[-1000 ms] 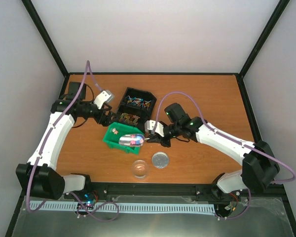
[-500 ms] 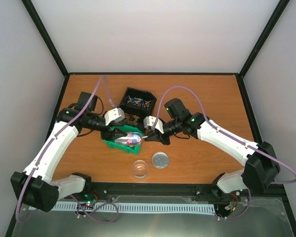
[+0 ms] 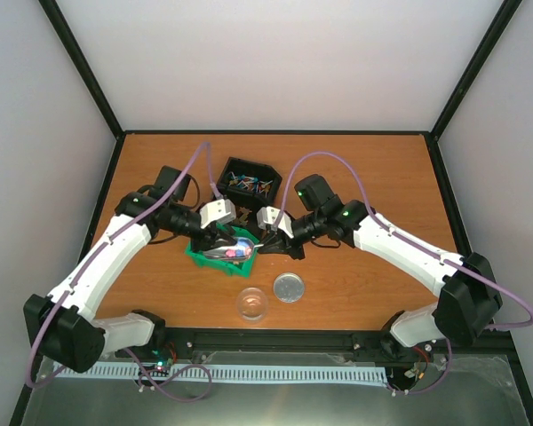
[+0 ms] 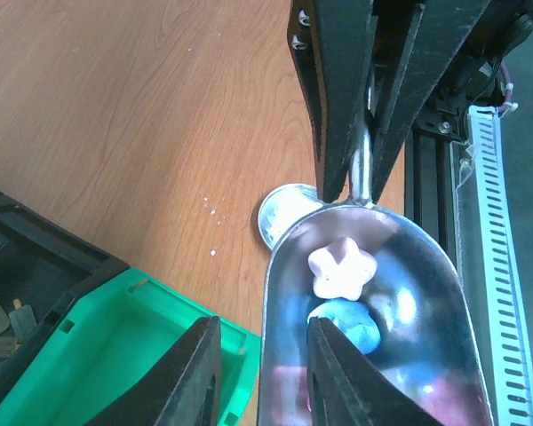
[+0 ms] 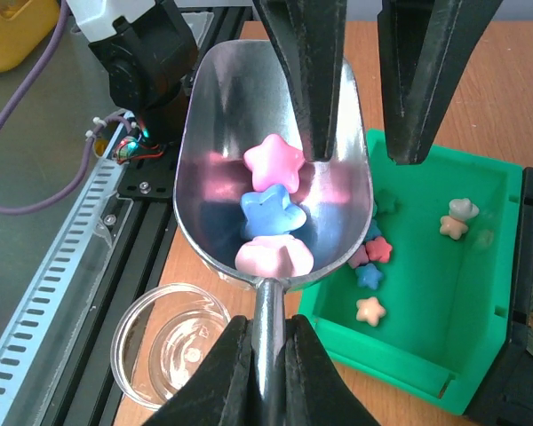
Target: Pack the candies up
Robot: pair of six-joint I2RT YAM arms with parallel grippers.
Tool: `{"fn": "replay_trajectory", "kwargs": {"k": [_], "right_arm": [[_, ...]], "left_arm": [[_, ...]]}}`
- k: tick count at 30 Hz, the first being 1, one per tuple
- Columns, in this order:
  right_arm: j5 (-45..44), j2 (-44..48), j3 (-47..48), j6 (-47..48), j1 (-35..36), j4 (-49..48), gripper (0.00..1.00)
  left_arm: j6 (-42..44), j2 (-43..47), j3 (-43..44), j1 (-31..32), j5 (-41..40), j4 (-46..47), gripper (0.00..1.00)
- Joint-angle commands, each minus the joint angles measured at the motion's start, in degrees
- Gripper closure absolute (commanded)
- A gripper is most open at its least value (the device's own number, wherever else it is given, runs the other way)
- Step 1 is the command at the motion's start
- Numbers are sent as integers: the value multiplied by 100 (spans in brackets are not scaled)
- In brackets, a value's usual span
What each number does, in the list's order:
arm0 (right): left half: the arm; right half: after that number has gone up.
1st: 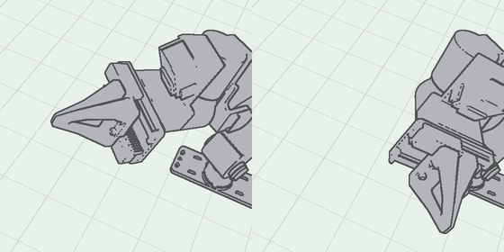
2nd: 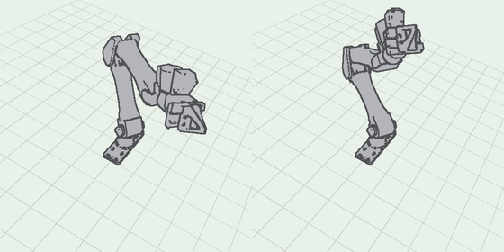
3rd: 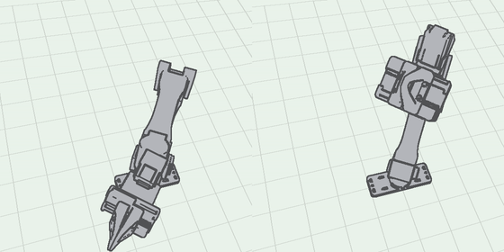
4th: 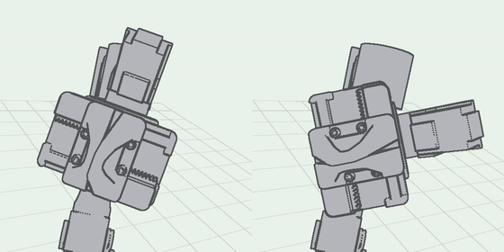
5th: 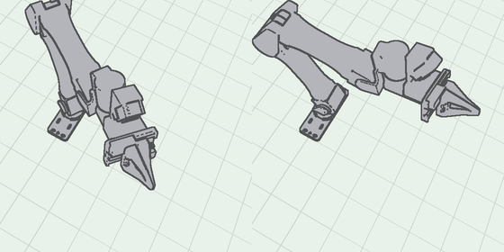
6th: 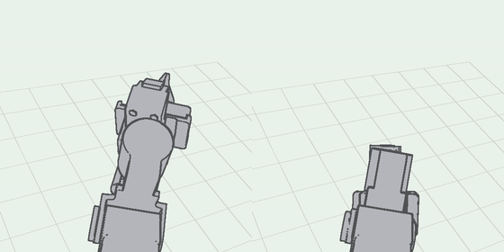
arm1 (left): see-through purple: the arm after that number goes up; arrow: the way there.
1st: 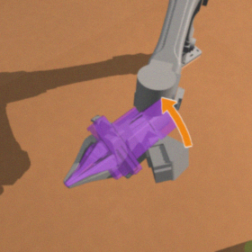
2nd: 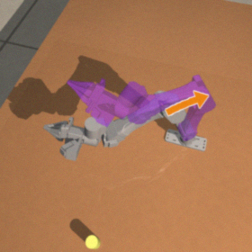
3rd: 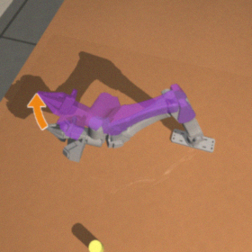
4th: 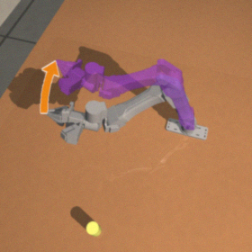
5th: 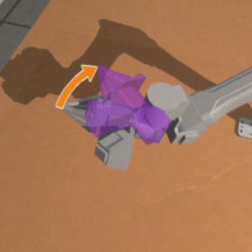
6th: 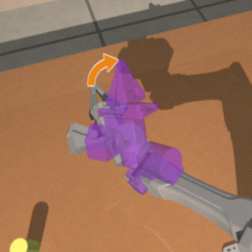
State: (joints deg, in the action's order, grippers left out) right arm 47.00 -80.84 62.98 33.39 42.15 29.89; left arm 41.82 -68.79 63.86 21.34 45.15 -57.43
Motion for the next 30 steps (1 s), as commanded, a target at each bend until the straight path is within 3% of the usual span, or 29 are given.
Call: {"fn": "replay_trajectory", "kwargs": {"k": [1, 6, 10, 14, 21, 30], "right_arm": [[190, 41, 171, 8, 30, 0, 97], [248, 50, 166, 12, 30, 1, 97], [274, 34, 168, 14, 30, 0, 97], [304, 25, 170, -56, 17, -24, 96], [557, 9, 161, -352, -56, -119, 72], [591, 5, 83, -348, -75, -189, 81]], "left_arm": [[170, -71, 16, 59, 138, 69, 72], [287, -99, -8, 63, 213, -52, 80], [370, -88, 20, 63, 219, -168, 98], [312, 11, -3, 63, 210, -156, 99], [166, 96, -89, 63, 243, 74, 99], [-43, 111, -112, 63, 453, 264, 99]]}}
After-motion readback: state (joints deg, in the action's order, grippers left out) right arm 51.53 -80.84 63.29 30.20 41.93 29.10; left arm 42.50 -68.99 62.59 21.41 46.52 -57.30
